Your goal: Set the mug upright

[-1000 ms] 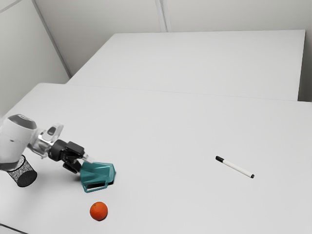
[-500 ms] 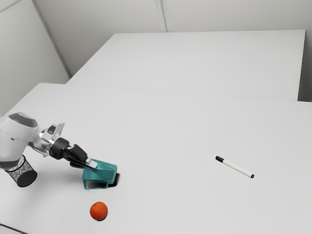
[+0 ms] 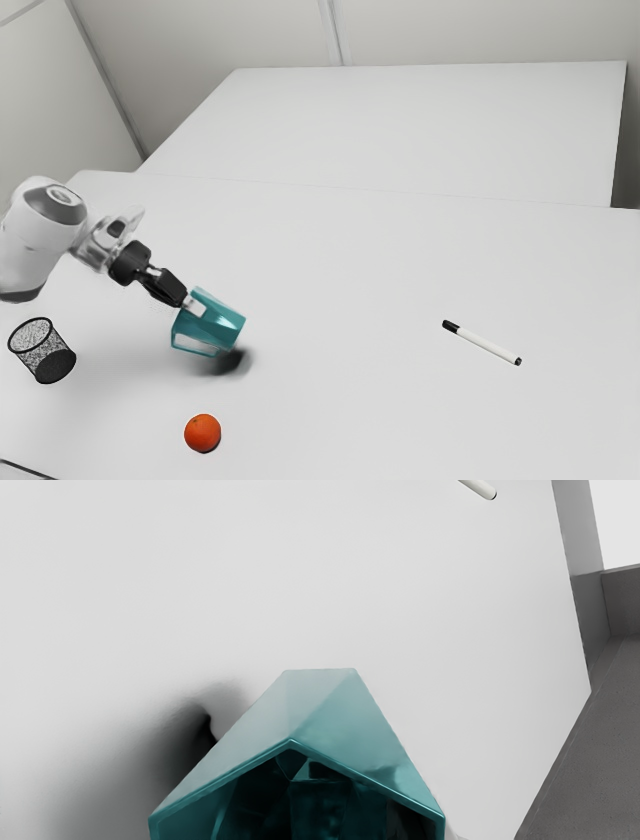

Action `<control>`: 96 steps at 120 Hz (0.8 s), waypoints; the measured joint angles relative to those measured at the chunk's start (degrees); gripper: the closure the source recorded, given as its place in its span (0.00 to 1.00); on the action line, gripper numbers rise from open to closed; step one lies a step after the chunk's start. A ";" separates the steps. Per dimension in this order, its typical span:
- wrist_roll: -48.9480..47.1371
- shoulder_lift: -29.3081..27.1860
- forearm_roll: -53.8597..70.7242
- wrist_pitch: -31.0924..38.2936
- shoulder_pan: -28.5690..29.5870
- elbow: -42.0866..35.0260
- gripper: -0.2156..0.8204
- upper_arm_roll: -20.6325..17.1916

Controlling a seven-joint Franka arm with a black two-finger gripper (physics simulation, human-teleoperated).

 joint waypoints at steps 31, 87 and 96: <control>-9.51 -1.93 22.86 12.06 -1.29 5.13 0.97 -14.70; -30.03 0.36 38.00 24.94 -1.49 3.89 0.96 -22.66; -32.41 1.39 38.77 26.28 -1.43 3.59 0.95 -22.72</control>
